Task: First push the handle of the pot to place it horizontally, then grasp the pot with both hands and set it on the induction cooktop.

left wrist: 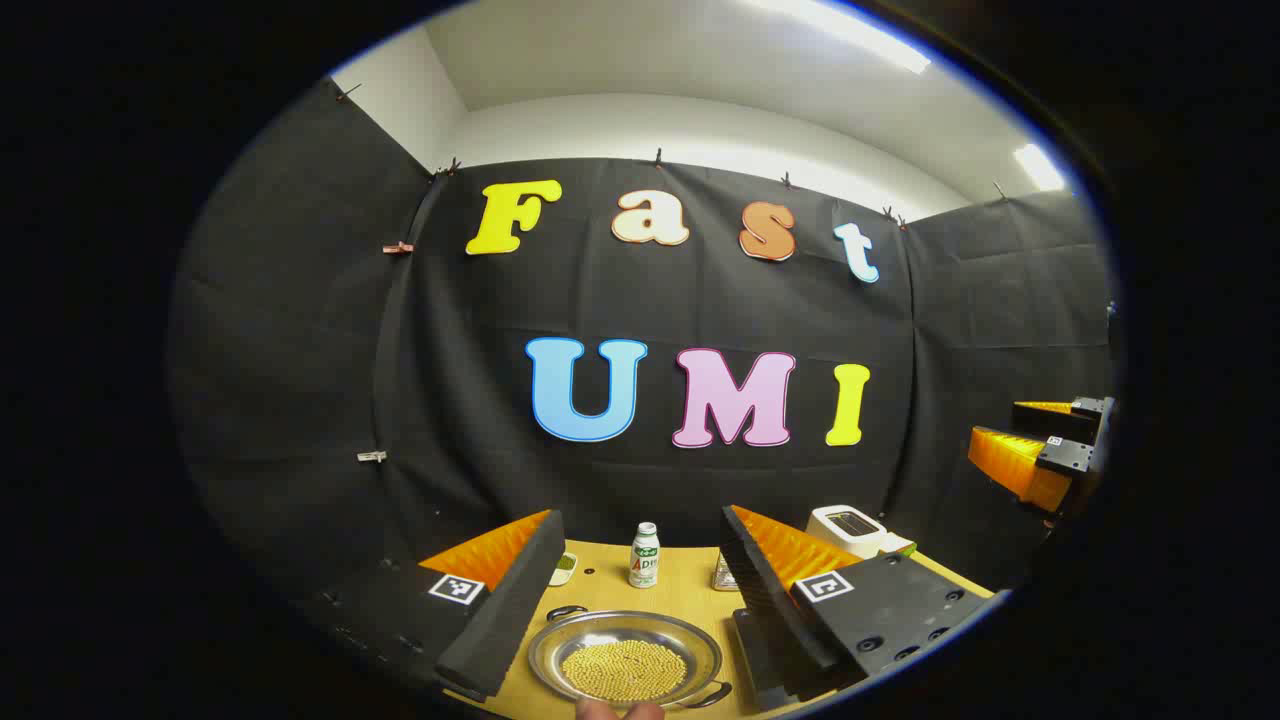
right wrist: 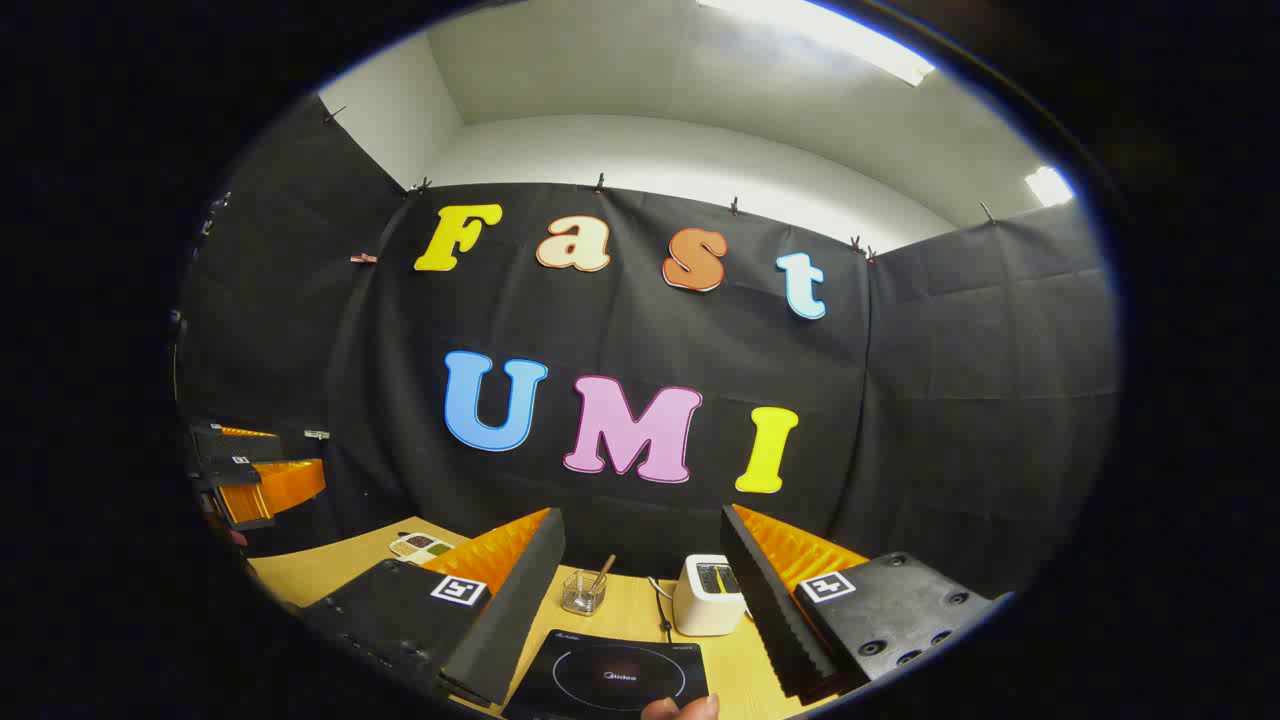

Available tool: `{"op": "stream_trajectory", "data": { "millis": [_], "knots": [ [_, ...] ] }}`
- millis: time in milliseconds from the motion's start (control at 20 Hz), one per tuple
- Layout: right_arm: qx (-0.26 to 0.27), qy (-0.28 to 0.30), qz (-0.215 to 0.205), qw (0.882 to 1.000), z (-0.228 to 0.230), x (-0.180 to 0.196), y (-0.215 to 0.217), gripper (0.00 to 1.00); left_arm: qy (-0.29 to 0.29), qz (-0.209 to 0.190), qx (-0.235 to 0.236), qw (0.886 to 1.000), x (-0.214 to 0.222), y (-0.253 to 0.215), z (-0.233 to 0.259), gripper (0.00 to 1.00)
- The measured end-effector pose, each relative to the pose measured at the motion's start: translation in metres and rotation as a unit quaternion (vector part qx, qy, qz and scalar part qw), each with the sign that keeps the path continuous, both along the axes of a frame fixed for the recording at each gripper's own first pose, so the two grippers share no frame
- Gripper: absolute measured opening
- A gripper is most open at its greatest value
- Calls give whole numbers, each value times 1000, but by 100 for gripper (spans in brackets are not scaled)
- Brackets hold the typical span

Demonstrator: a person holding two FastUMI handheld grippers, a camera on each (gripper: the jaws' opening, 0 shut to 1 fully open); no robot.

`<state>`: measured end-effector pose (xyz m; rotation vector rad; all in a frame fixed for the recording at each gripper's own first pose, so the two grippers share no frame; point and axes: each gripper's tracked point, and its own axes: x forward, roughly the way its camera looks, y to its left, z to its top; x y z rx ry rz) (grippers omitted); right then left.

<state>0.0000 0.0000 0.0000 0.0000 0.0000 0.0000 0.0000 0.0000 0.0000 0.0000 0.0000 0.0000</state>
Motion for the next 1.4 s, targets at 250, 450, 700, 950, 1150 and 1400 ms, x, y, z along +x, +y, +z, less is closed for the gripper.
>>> {"op": "stream_trajectory", "data": {
  "millis": [250,450,700,950,1150,1400],
  "knots": [
    [1,-5,8,1000,2,-2,5,98,-5,-2,11,1000,-1,-2,1,97],
    [3,-10,12,1000,5,-4,7,97,-7,-6,14,1000,-2,-6,2,97],
    [4,-10,10,1000,3,-5,4,97,-6,-6,16,1000,-4,-6,1,97],
    [1,-10,11,1000,1,-6,5,97,-3,-10,17,1000,-5,-7,-2,96],
    [-5,-10,9,1000,0,-8,3,97,0,-25,17,1000,-7,-13,-4,80],
    [-4,-4,0,1000,-5,-8,-2,97,55,-72,20,996,-8,-28,-34,9]
  ]
}}
